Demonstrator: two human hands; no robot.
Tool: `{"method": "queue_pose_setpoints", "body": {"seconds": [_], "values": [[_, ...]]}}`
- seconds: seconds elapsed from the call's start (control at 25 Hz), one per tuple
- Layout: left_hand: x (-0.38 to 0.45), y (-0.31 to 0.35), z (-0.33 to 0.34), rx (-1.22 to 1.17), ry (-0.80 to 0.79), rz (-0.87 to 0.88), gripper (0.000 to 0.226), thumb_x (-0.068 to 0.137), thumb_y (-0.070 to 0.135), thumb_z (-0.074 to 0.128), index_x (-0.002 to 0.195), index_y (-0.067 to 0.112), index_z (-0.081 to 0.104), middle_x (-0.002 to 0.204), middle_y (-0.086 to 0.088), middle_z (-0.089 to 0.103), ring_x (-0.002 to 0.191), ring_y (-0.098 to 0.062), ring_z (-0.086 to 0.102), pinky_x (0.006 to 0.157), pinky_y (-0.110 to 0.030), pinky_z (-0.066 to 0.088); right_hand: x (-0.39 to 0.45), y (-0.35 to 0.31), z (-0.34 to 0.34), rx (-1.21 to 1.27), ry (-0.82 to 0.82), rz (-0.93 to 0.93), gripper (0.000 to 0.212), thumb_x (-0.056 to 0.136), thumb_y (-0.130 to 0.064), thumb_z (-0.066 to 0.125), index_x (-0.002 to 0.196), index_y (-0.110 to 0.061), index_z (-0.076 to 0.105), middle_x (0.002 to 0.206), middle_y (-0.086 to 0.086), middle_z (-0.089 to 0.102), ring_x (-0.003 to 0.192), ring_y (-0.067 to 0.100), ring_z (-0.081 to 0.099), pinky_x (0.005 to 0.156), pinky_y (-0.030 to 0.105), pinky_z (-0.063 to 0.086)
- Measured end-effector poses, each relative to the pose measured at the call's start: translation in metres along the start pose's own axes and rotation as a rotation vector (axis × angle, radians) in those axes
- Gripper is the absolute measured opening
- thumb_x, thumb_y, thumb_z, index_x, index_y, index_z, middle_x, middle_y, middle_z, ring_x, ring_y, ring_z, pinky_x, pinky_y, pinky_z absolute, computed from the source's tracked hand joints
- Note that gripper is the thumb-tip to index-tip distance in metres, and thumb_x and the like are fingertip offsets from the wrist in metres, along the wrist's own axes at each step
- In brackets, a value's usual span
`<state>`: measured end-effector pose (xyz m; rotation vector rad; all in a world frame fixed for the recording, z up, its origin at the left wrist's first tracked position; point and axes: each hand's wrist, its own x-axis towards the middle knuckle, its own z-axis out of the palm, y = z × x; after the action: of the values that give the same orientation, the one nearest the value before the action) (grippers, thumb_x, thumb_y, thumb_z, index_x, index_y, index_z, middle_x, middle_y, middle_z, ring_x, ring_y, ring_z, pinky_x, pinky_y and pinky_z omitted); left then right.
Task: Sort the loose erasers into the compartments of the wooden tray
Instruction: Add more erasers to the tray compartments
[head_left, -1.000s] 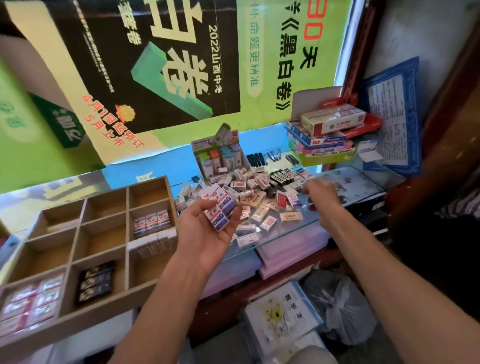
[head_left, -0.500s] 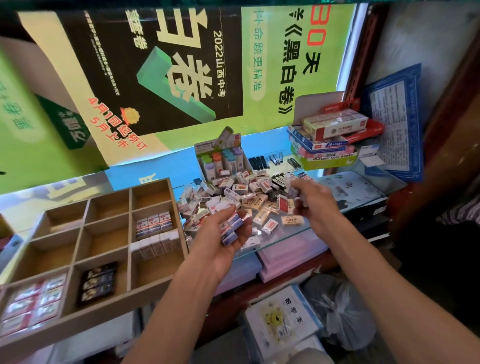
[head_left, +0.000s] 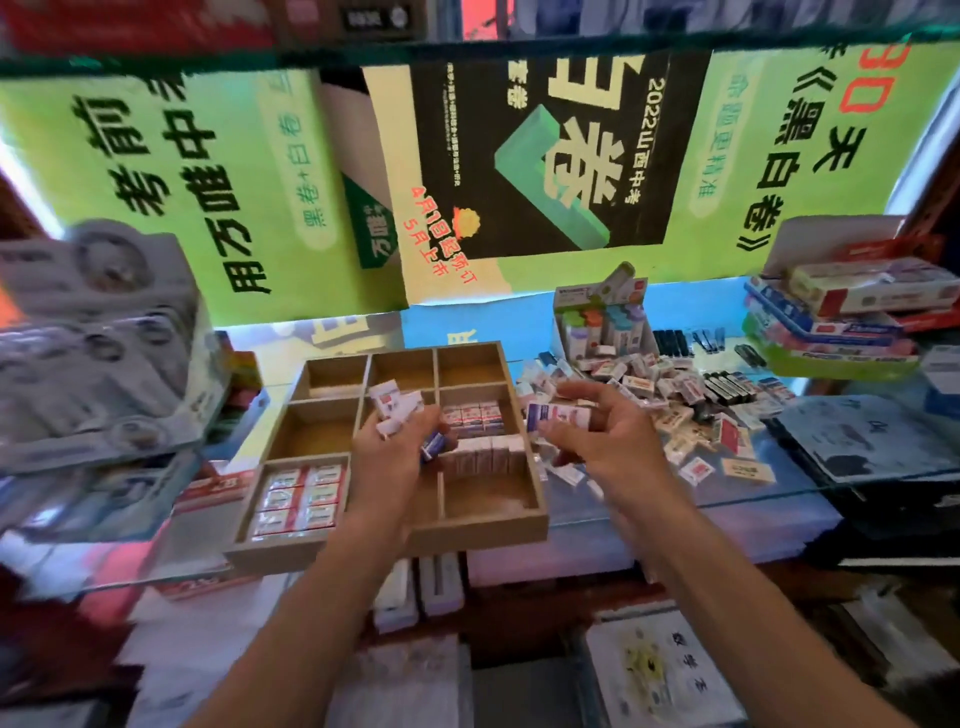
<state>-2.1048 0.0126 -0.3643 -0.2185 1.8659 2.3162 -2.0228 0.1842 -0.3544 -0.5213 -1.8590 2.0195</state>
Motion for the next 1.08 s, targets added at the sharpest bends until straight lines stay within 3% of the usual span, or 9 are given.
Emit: {"method": "queue_pose_setpoints", "body": {"seconds": [0.12, 0.24, 0.32, 0.44, 0.6, 0.68, 0.8, 0.96, 1.08], "values": [[0.021, 0.008, -0.052, 0.417, 0.105, 0.215, 0.022, 0.093, 0.027, 0.065, 0.115, 0.021, 0.061, 0.105, 0.002, 0.068, 0.099, -0.021, 0.066, 0.078, -0.035, 0.055, 0.007, -0.007, 0.019, 0.108, 0.036, 0.085, 0.025, 0.082, 0.005, 0.071, 0.102, -0.010, 0.070, 0.086, 0.007, 0.074, 0.069, 0.019, 0.067, 0.065, 0.029, 0.059], [0.030, 0.005, -0.067, 0.599, 0.059, 0.341, 0.018, 0.095, 0.026, 0.063, 0.112, 0.022, 0.058, 0.095, 0.010, 0.061, 0.088, -0.010, 0.060, 0.065, -0.020, 0.043, 0.013, -0.012, 0.037, 0.125, -0.010, 0.131, 0.028, 0.090, 0.010, 0.060, 0.111, -0.007, 0.067, 0.094, 0.011, 0.073, 0.077, 0.020, 0.067, 0.069, 0.027, 0.060], [0.033, 0.001, -0.069, 0.602, 0.092, 0.356, 0.018, 0.095, 0.026, 0.062, 0.112, 0.021, 0.058, 0.096, 0.007, 0.062, 0.085, -0.009, 0.058, 0.063, -0.019, 0.040, 0.013, -0.014, 0.051, 0.116, -0.043, 0.151, 0.027, 0.093, 0.004, 0.059, 0.117, -0.007, 0.062, 0.101, 0.015, 0.071, 0.079, 0.020, 0.069, 0.070, 0.029, 0.061], [0.035, -0.005, -0.073, 0.628, 0.062, 0.389, 0.024, 0.096, 0.030, 0.062, 0.118, 0.023, 0.057, 0.103, 0.005, 0.063, 0.089, -0.010, 0.060, 0.069, -0.027, 0.047, 0.011, -0.018, 0.061, 0.102, 0.023, 0.135, 0.018, 0.093, -0.005, 0.063, 0.111, -0.009, 0.063, 0.092, 0.015, 0.072, 0.071, 0.019, 0.071, 0.068, 0.032, 0.062], [0.035, -0.007, -0.078, 0.651, 0.005, 0.411, 0.031, 0.097, 0.031, 0.060, 0.126, 0.021, 0.055, 0.105, 0.004, 0.063, 0.083, -0.003, 0.057, 0.062, -0.019, 0.042, 0.015, -0.027, 0.050, 0.065, 0.144, 0.194, 0.022, 0.098, -0.004, 0.051, 0.112, -0.016, 0.064, 0.091, 0.013, 0.066, 0.071, 0.027, 0.067, 0.056, 0.035, 0.060], [0.036, -0.006, -0.078, 0.643, -0.003, 0.396, 0.035, 0.097, 0.032, 0.060, 0.129, 0.020, 0.054, 0.109, 0.002, 0.064, 0.086, -0.007, 0.059, 0.062, -0.018, 0.042, 0.019, -0.030, 0.047, -0.036, 0.109, 0.191, 0.031, 0.096, 0.001, 0.052, 0.121, -0.016, 0.055, 0.090, 0.014, 0.064, 0.068, 0.025, 0.066, 0.050, 0.033, 0.058], [0.037, -0.009, -0.079, 0.647, -0.009, 0.406, 0.038, 0.097, 0.034, 0.060, 0.131, 0.020, 0.053, 0.113, 0.000, 0.065, 0.090, -0.010, 0.060, 0.062, -0.016, 0.041, 0.033, -0.033, 0.053, -0.294, 0.061, 0.081, 0.037, 0.089, 0.002, 0.065, 0.122, -0.011, 0.053, 0.094, 0.014, 0.067, 0.069, 0.025, 0.068, 0.061, 0.035, 0.060], [0.039, -0.010, -0.080, 0.699, -0.013, 0.433, 0.037, 0.097, 0.036, 0.059, 0.130, 0.021, 0.051, 0.108, 0.005, 0.062, 0.077, -0.003, 0.057, 0.058, -0.013, 0.039, 0.067, -0.015, 0.065, -0.934, 0.099, -0.145, 0.012, 0.080, -0.014, 0.078, 0.086, -0.015, 0.068, 0.083, 0.005, 0.070, 0.073, 0.022, 0.070, 0.072, 0.043, 0.061], [0.039, -0.010, -0.080, 0.711, -0.014, 0.444, 0.035, 0.097, 0.036, 0.059, 0.128, 0.022, 0.051, 0.102, 0.009, 0.058, 0.075, 0.001, 0.055, 0.057, -0.012, 0.038, 0.087, 0.006, 0.072, -1.274, 0.103, -0.245, 0.004, 0.080, -0.020, 0.073, 0.081, -0.016, 0.072, 0.085, 0.004, 0.069, 0.081, 0.022, 0.066, 0.067, 0.031, 0.051]]}}
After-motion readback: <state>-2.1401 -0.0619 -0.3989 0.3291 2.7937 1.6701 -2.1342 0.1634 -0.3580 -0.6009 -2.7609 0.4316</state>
